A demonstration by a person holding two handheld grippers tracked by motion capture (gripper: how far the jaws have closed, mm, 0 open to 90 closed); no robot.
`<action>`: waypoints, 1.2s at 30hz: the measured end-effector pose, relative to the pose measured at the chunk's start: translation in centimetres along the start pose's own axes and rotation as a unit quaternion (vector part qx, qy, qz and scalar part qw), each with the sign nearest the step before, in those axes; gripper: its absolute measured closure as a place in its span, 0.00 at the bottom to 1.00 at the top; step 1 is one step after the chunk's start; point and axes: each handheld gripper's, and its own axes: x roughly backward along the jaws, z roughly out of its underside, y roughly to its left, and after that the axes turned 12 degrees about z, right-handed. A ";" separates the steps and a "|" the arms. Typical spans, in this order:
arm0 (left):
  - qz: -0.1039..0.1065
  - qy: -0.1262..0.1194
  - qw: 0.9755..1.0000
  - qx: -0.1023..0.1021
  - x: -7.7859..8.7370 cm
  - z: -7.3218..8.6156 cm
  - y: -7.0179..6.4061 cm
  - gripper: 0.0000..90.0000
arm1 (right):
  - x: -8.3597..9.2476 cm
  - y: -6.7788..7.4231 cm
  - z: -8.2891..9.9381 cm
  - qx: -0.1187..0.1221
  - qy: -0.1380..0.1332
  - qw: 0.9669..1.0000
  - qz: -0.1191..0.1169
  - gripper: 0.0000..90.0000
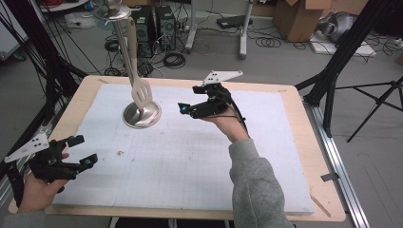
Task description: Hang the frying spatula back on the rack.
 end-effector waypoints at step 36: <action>-0.001 -0.010 1.000 -0.001 -0.4 -0.2 0.3 0.02 | 7.0 -0.6 6.9 -0.012 -0.058 0.998 0.011 0.14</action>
